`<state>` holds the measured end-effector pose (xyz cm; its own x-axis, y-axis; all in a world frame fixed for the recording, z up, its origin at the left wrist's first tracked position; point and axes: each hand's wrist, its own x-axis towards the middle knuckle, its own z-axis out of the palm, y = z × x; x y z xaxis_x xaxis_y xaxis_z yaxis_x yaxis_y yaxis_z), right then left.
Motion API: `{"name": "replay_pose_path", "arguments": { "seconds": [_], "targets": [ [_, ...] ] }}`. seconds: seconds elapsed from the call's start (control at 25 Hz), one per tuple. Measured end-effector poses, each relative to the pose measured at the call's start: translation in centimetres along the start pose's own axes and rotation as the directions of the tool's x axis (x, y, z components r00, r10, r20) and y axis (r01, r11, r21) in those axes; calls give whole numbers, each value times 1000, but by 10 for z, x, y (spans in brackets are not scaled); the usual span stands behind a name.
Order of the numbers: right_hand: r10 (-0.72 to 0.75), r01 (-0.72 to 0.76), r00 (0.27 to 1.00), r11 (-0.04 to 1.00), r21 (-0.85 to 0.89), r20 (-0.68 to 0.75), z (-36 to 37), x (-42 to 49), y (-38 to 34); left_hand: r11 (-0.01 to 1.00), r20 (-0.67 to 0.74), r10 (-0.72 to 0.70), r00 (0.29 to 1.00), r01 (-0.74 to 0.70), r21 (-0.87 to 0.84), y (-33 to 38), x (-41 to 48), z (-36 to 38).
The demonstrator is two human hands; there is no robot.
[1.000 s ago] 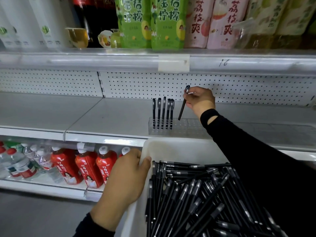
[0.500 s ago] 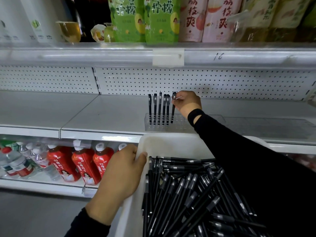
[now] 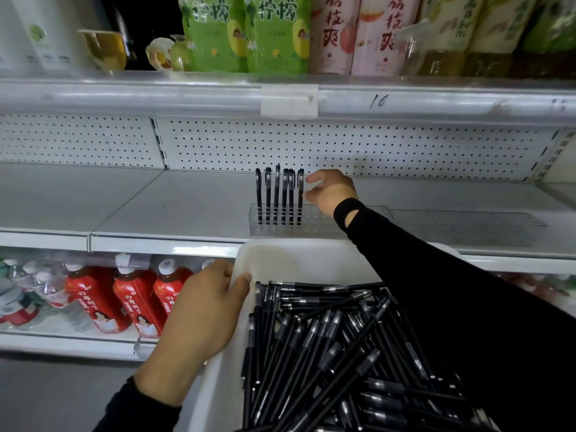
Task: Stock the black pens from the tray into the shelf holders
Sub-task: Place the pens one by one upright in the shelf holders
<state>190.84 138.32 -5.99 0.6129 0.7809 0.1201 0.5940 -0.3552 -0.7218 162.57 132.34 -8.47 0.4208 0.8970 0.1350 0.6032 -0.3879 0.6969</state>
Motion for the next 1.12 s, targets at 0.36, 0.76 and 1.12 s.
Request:
{"name": "replay_pose_path", "arguments": {
  "seconds": [0.36,0.76,1.12],
  "targets": [
    [-388,476,865,834,-279,317,-47,-125,-13,1000,8,-7,1000,7,-4,1,-1,1],
    [-336,791,549,505,-346,766,-35,-184,10,1000,14,0,1000,-1,14,3,-3,-1],
    [-396,798,544,516,-310,740,-27,-178,18,999,13,-11,1000,10,38,5,-5,-3]
  ]
}}
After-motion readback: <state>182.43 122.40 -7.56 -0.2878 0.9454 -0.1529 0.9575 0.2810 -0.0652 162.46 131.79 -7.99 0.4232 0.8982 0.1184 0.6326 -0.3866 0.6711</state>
